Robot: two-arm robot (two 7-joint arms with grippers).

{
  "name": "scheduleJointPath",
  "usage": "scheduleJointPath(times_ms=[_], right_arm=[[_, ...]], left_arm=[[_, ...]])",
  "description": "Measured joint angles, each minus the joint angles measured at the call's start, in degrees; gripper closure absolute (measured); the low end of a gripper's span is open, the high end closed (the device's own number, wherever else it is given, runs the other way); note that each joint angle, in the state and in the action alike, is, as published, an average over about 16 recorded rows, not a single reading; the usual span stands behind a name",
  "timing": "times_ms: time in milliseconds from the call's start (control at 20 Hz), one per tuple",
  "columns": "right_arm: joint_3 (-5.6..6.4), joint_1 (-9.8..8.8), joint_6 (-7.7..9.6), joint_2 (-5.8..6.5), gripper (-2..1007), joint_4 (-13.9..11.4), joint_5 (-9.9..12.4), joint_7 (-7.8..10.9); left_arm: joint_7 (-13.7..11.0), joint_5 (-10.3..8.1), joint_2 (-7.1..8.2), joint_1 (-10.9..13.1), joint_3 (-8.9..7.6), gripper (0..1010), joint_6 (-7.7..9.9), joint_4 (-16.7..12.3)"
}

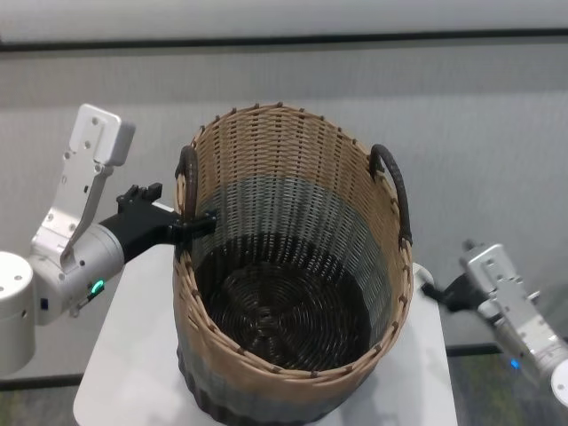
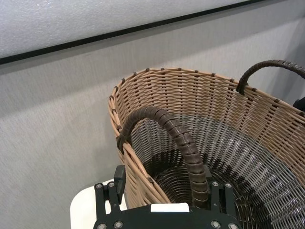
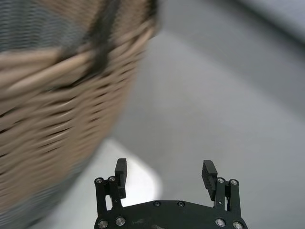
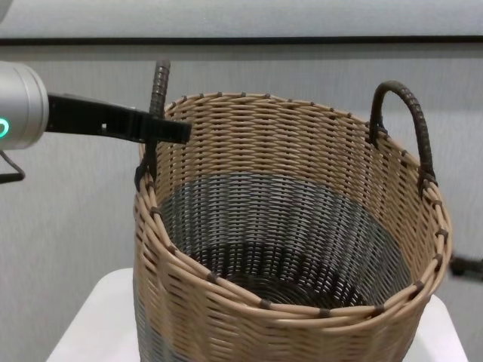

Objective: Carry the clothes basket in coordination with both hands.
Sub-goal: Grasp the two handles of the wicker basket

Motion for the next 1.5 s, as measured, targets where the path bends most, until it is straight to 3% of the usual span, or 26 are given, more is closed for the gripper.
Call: scheduleJointPath(times_ms=[500, 750, 900, 1300, 1500], right_arm=[[1.94, -7.01, -0.38, 1.52, 5, -11.8, -12.2, -15.14], [3.23, -10.13, -1.35, 2.19, 5, -16.8, -16.0, -18.66], [4.26, -11.31, -2.72, 2.73, 5, -18.9, -14.8, -17.22], [8.21, -13.55, -8.16, 4.72, 5, -22.7, -4.6, -9.88], [10.32, -14.27, -10.49, 5.94, 5, -23.9, 1.9, -3.97]], left_arm=[[0.1, -0.19, 0.04, 0.0, 0.00, 10, 0.16, 0.1], [0.1, -0.24, 0.05, -0.1, 0.01, 10, 0.21, 0.1], [0.1, -0.26, 0.05, -0.1, 0.01, 10, 0.23, 0.1], [0.1, -0.30, 0.05, -0.1, 0.02, 10, 0.27, 0.1], [0.1, -0.31, 0.05, -0.1, 0.02, 10, 0.29, 0.1]])
